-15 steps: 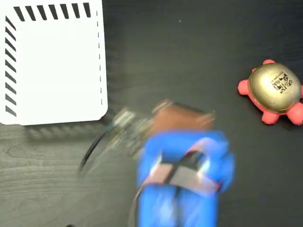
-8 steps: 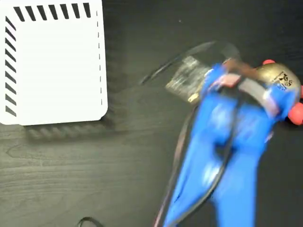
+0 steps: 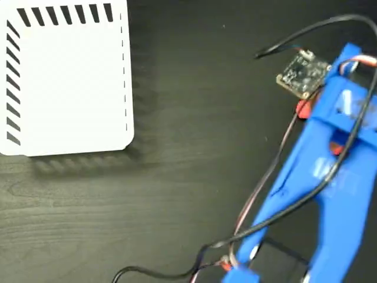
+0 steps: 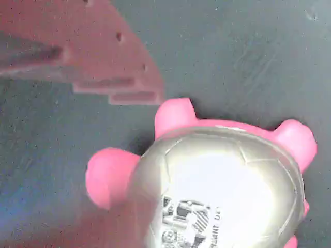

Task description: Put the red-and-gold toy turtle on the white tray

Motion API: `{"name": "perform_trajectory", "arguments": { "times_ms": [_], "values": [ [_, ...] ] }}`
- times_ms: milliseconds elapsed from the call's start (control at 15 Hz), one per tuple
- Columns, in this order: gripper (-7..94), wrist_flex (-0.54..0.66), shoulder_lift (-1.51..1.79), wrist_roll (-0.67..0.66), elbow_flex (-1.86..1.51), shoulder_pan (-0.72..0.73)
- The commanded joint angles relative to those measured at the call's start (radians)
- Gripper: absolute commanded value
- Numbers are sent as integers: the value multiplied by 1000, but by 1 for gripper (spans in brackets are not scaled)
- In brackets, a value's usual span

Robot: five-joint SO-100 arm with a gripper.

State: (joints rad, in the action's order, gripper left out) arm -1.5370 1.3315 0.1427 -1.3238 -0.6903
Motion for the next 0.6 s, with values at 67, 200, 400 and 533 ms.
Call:
{"name": "perform_trajectory", "arguments": {
  "times_ms": [67,200,400,533],
  "values": [
    [42,-92,-60,-9,160,-29],
    [51,-114,-112,-9,196,-37],
    [51,-135,-184,32,270,-44],
    [56,-141,-249,75,325,-43]
  ]
}}
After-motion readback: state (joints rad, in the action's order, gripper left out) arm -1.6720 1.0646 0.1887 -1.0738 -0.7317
